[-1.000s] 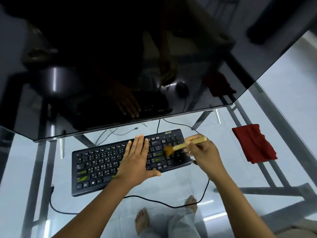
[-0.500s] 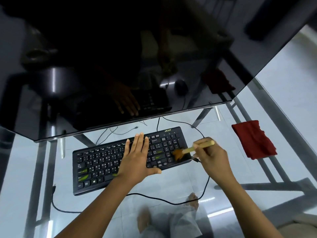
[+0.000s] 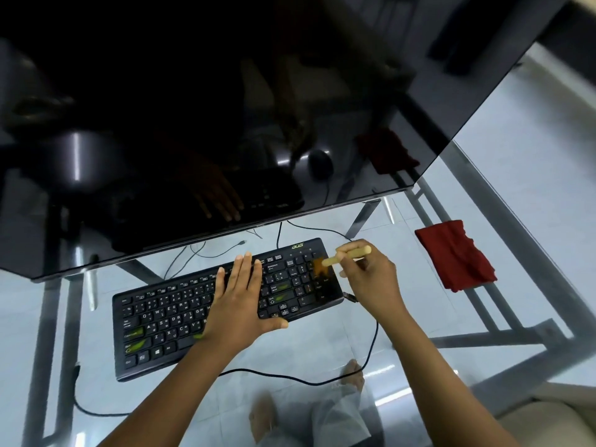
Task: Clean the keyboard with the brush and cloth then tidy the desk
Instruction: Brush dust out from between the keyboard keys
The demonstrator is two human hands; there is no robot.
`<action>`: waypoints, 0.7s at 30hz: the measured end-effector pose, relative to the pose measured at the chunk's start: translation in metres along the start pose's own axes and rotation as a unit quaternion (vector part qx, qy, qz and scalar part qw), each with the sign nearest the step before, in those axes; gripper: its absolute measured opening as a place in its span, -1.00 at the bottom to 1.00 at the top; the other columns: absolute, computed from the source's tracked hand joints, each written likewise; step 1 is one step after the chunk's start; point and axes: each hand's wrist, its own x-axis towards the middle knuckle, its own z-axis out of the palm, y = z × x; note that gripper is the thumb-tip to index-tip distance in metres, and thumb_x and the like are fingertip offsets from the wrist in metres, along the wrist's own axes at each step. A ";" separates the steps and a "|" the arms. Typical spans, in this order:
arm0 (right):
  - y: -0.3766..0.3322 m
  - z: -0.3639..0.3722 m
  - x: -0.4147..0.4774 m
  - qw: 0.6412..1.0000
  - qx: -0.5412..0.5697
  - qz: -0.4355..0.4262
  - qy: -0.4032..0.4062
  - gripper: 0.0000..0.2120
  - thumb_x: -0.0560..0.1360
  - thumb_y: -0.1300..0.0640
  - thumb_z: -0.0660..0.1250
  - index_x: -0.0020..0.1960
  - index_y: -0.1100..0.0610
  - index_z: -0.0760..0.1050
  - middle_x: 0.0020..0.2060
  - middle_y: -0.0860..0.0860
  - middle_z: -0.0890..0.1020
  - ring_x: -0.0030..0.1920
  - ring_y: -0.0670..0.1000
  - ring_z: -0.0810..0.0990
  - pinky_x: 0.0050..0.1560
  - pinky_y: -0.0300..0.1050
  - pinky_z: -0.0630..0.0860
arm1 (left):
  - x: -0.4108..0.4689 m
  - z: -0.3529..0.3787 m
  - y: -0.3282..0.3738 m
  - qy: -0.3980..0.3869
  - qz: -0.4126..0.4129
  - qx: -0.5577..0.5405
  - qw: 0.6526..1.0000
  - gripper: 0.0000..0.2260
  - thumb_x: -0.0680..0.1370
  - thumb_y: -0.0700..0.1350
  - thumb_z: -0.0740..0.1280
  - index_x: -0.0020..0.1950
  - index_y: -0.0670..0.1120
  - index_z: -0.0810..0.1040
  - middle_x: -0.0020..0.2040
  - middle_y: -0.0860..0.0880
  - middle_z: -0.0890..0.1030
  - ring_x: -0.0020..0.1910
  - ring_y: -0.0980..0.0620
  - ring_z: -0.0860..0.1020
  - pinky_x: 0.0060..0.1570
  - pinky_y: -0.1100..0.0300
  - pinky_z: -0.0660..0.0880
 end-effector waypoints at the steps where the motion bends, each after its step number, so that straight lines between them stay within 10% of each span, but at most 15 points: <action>1: -0.001 0.004 0.000 0.999 0.019 0.004 -0.044 -0.92 0.55 0.15 0.36 -0.09 -0.01 0.58 -0.29 -0.15 0.68 -0.30 -0.17 0.66 -0.25 -0.36 0.50 | 0.000 0.001 0.000 -0.002 0.001 0.003 1.000 0.15 0.22 0.59 0.00 0.58 -0.12 -0.15 0.57 -0.07 -0.26 0.52 -0.01 -0.34 0.47 -0.10 -0.31; 6: -0.009 0.018 0.002 0.998 0.021 -0.019 0.048 -0.83 0.54 0.23 0.38 -0.12 -0.04 0.60 -0.19 -0.24 0.61 -0.12 -0.33 0.58 -0.12 -0.51 0.43 | 0.000 0.002 -0.001 0.010 0.009 -0.002 1.000 0.12 0.26 0.57 0.06 0.59 -0.13 -0.11 0.58 -0.09 -0.20 0.53 -0.02 -0.31 0.48 -0.12 -0.28; 9: -0.010 0.029 0.002 0.998 0.053 0.000 -0.036 -0.82 0.55 0.23 0.36 -0.10 -0.05 0.61 -0.22 -0.08 0.69 -0.11 -0.08 0.67 0.04 -0.21 0.59 | -0.002 0.001 -0.002 0.012 0.014 -0.002 1.000 0.06 0.32 0.53 0.05 0.58 -0.12 -0.11 0.58 -0.09 -0.21 0.53 -0.02 -0.32 0.46 -0.08 -0.33; 13: -0.015 0.039 -0.001 0.998 0.040 -0.008 0.053 -0.81 0.53 0.30 0.36 -0.09 0.01 0.62 -0.10 -0.03 0.67 -0.06 -0.24 0.61 -0.01 -0.49 0.44 | -0.010 -0.001 -0.004 0.031 0.015 -0.019 0.999 -0.05 0.41 0.46 0.09 0.58 -0.13 -0.04 0.59 -0.07 -0.12 0.54 0.03 -0.26 0.48 -0.09 -0.30; 16: -0.019 0.049 -0.006 0.997 0.057 -0.012 -0.059 -0.90 0.55 0.26 0.35 -0.03 0.10 0.61 -0.13 0.07 0.70 -0.09 0.02 0.69 0.01 -0.22 0.61 | -0.019 -0.002 -0.010 0.048 0.018 -0.020 0.998 -0.16 0.49 0.39 0.11 0.58 -0.12 0.01 0.59 -0.05 -0.02 0.55 0.07 -0.16 0.49 -0.09 -0.29; 21: -0.027 0.056 -0.005 0.999 0.019 -0.040 -0.031 -0.84 0.56 0.20 0.35 -0.08 -0.07 0.57 -0.14 -0.07 0.68 -0.15 -0.13 0.65 -0.07 -0.26 0.57 | -0.036 -0.001 -0.028 0.070 0.016 -0.012 0.997 -0.24 0.50 0.34 -0.04 0.55 -0.13 0.16 0.56 -0.05 0.18 0.55 0.03 0.07 0.47 -0.10 -0.23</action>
